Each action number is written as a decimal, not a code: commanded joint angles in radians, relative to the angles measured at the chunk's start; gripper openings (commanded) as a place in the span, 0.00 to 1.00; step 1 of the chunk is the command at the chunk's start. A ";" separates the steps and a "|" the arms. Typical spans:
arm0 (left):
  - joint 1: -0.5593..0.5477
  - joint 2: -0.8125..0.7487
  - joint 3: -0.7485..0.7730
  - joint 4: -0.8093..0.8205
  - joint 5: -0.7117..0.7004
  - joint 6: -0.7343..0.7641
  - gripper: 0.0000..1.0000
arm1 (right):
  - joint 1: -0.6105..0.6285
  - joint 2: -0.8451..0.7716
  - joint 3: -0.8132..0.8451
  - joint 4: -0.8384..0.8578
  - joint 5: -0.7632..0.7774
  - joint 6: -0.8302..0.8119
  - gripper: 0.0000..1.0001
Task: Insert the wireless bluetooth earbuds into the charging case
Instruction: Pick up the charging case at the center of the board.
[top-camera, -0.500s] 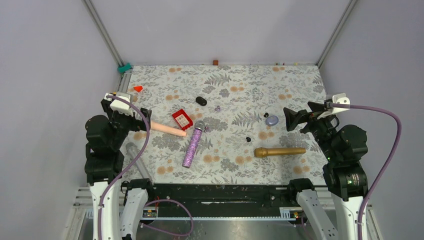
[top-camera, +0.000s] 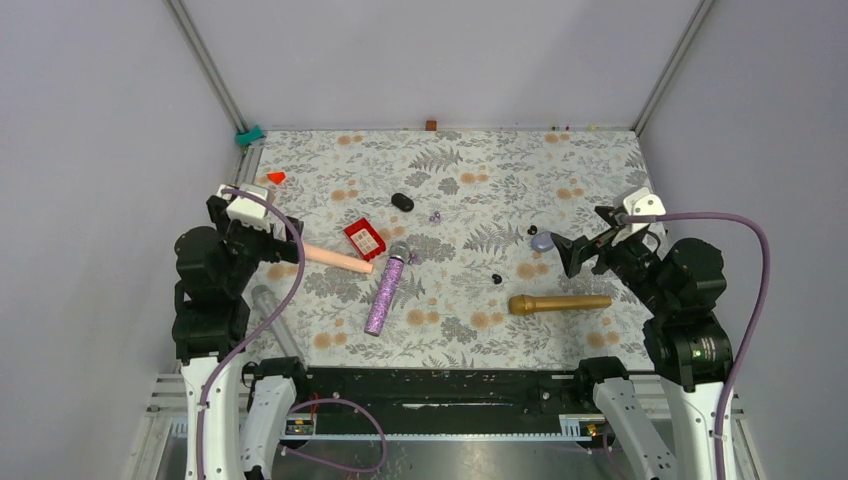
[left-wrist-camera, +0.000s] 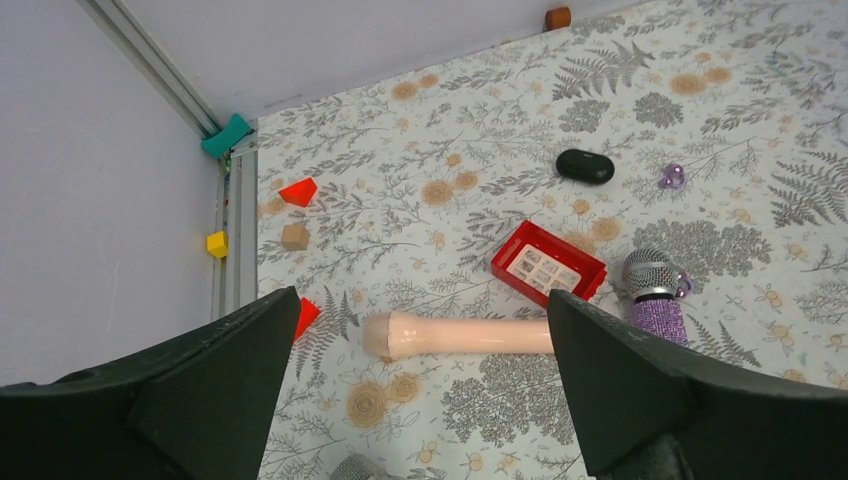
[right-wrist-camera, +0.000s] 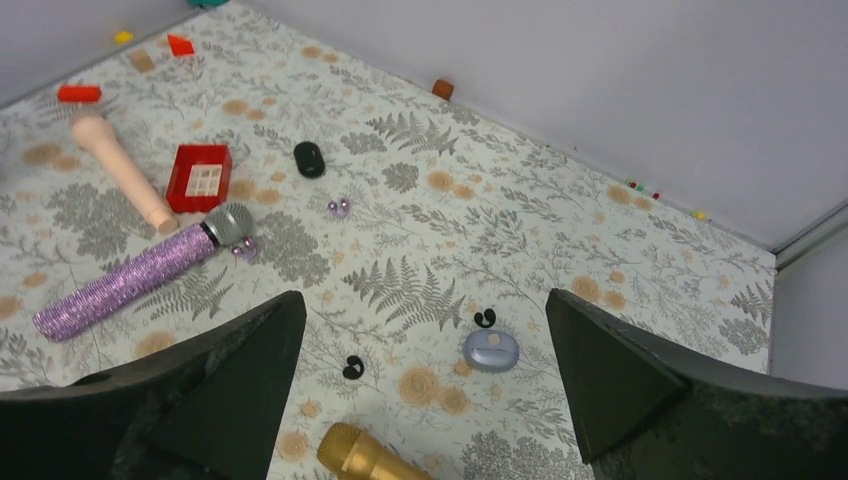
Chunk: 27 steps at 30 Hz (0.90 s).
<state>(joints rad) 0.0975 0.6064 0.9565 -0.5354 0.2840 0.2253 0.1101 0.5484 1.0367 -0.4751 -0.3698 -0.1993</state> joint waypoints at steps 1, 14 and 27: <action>0.005 -0.016 -0.062 0.039 0.003 0.040 0.99 | -0.002 0.030 0.023 -0.017 -0.091 -0.121 0.98; 0.005 -0.008 -0.220 0.092 0.142 0.022 0.99 | -0.003 0.317 -0.003 -0.054 0.106 -0.144 0.99; 0.005 -0.014 -0.238 0.080 0.179 0.032 0.99 | -0.004 0.736 0.144 -0.161 0.192 -0.095 0.99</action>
<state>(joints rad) 0.0978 0.6033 0.7174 -0.4988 0.4263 0.2409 0.1101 1.2484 1.1263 -0.6033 -0.2062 -0.3088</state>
